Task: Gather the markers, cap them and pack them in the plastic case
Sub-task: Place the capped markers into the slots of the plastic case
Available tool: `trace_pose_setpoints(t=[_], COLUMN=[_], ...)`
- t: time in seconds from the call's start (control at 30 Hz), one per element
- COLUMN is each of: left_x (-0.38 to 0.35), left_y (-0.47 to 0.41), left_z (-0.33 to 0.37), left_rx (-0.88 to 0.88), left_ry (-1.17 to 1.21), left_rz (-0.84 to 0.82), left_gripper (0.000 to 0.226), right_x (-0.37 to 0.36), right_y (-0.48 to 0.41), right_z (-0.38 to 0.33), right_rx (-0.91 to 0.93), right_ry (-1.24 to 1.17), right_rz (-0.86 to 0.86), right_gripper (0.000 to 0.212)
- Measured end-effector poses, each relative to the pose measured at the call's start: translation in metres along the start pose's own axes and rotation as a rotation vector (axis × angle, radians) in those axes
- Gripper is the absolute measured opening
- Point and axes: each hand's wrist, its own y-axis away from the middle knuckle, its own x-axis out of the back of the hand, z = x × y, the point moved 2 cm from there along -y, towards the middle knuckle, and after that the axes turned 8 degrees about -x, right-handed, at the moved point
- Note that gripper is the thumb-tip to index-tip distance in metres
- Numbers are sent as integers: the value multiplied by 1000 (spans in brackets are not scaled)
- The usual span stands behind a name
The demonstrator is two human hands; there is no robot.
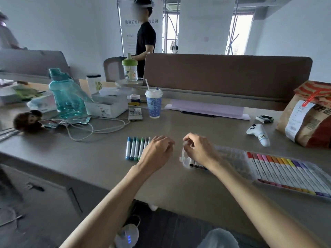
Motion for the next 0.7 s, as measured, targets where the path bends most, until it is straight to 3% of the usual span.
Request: trace_pose_setpoints(t=[0.17, 0.3, 0.4, 0.47, 0.7], left_x=[60, 86, 93, 92, 94], left_y=[27, 39, 34, 29, 19], left_z=[-63, -105, -121, -126, -138], left_rx=[428, 718, 804, 810, 884], left_ry=[-56, -67, -28, -36, -21], left_rz=[98, -10, -130, -200, -257], left_gripper=[10, 15, 35, 44, 39], right_x=[-43, -65, -75, -78, -81], right_y=[-21, -25, -12, -5, -2], right_z=[-50, -80, -89, -90, -78], right_rx=[76, 52, 87, 129, 45], right_ry=[-109, -237, -338, -305, -304], right_rz=[-63, 23, 142, 115, 38], right_gripper=[12, 14, 19, 22, 25])
